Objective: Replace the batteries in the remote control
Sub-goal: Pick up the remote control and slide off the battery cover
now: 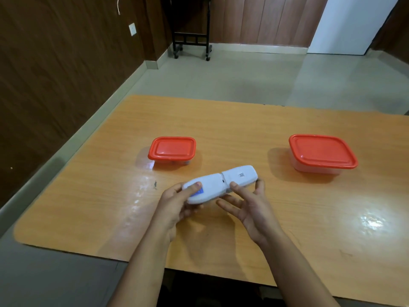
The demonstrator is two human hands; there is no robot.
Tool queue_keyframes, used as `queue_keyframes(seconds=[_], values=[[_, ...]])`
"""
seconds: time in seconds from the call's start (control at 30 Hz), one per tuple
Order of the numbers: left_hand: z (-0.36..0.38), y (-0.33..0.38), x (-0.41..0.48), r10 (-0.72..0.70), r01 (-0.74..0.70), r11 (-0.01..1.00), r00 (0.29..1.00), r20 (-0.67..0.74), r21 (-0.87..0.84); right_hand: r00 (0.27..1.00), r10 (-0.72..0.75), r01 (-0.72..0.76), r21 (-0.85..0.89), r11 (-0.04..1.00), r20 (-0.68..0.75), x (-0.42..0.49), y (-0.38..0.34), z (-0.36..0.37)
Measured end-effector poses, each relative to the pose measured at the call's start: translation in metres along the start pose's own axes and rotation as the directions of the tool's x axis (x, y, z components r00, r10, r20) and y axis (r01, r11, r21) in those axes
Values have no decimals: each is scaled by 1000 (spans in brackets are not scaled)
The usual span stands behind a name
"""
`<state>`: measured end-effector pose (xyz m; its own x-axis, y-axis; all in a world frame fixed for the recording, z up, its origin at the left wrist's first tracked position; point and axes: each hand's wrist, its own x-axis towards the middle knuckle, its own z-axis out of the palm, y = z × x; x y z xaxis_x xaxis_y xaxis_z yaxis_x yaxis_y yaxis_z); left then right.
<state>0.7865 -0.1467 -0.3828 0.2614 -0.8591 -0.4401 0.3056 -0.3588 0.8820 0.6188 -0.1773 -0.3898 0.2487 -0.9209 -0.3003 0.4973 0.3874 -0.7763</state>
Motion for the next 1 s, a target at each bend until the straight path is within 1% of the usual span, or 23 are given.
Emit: queue_keyframes(seconds=[0.07,0.1,0.13,0.2,0.3,0.4,0.5,0.53,0.57,0.63,0.73,0.77,0.8,0.87,0.9,0.93,1.0], values=[[-2,2,5,-1,-19,982,994,-107,-189,998,-40,30,-213,977,-45,-2,-2,-2],[-2,3,6,1,-31,961,994,-108,-274,997,-58,41,-322,946,-45,-3,-1,-1],[-1,4,6,7,-34,939,997,-79,-342,997,-70,52,-425,904,-26,-5,1,1],[6,2,4,25,-22,919,1000,2,-393,994,-104,106,-616,780,39,-9,12,4],[18,-6,1,18,11,934,997,79,-356,979,-168,191,-827,529,118,-12,25,9],[22,-10,1,48,-22,947,996,72,-322,957,-213,248,-934,256,196,-14,26,10],[21,-10,2,98,-85,949,995,27,-303,931,-263,257,-966,-21,254,-18,24,13],[22,-11,2,108,-98,947,994,16,-307,922,-278,255,-963,-85,269,-20,23,14],[22,-12,2,119,-111,945,993,8,-306,913,-297,256,-959,-122,281,-21,24,16],[24,-14,1,150,-149,948,989,-17,-281,888,-354,261,-955,-139,294,-23,26,17],[24,-15,4,241,-258,944,965,-107,-207,850,-434,257,-954,-153,298,-23,29,17],[22,-13,6,247,-272,940,959,-138,-207,849,-443,251,-958,-141,288,-25,26,16],[19,-11,8,225,-258,938,961,-160,-229,854,-444,244,-962,-120,272,-26,22,15],[13,-7,13,153,-193,928,977,-147,-319,866,-452,207,-976,-63,213,-26,10,8],[10,-6,13,136,-172,922,983,-126,-347,873,-460,165,-986,-34,162,-22,2,1],[9,-6,13,135,-164,921,985,-107,-353,881,-463,107,-994,-9,98,-15,-5,-9],[10,-6,10,154,-169,928,986,-71,-332,879,-477,-9,-1000,11,-13,0,-14,-32]])
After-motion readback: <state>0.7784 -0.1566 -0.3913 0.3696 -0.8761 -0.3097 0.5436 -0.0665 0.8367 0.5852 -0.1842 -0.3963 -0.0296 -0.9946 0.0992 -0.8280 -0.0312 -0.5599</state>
